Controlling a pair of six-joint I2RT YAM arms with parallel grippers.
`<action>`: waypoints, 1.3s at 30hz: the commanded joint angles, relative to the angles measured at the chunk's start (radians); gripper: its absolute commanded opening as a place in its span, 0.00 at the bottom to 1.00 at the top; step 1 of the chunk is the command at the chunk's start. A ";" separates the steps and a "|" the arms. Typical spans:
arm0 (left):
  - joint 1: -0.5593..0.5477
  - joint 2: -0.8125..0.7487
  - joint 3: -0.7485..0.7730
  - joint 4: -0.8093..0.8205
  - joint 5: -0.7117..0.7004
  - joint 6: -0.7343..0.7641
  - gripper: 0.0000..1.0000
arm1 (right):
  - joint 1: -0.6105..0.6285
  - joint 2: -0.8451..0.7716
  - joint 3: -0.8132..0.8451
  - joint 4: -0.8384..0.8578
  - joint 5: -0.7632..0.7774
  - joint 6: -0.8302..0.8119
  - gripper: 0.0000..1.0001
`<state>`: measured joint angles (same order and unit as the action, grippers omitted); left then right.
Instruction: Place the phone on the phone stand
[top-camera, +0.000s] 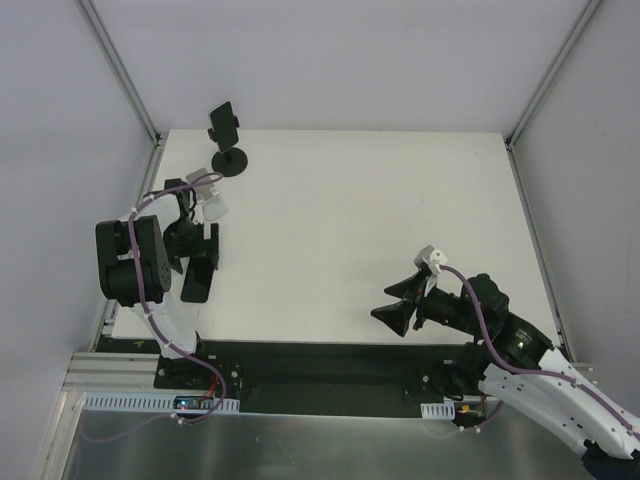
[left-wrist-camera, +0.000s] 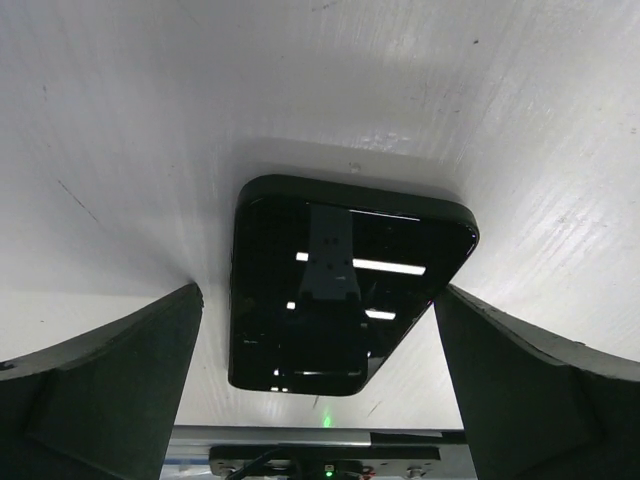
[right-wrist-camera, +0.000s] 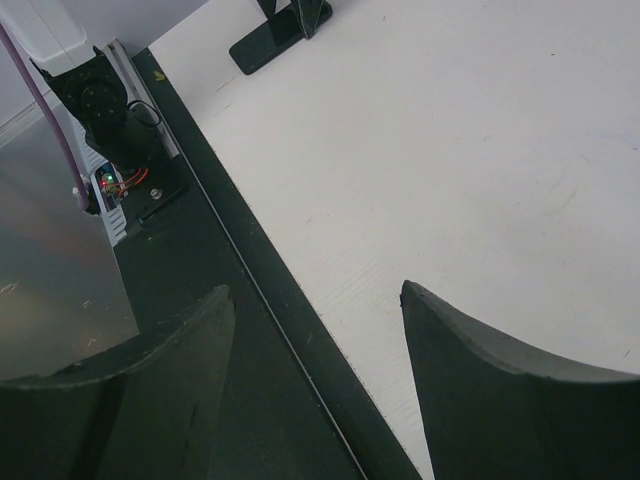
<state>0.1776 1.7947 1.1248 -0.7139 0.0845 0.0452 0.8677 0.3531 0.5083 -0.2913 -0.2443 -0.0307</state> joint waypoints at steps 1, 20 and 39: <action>-0.044 0.026 -0.040 -0.019 -0.048 -0.022 0.96 | -0.003 0.004 0.012 0.030 -0.009 -0.002 0.70; -0.078 -0.012 -0.017 -0.012 0.270 -0.088 0.00 | 0.014 0.270 0.042 0.070 0.157 0.222 0.69; -0.437 -0.494 -0.272 0.304 0.207 -0.944 0.00 | 0.155 0.952 0.268 0.506 0.197 0.327 0.73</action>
<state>-0.1783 1.3678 0.8738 -0.4789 0.3489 -0.6689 1.0035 1.2102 0.6849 0.0834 -0.0624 0.2928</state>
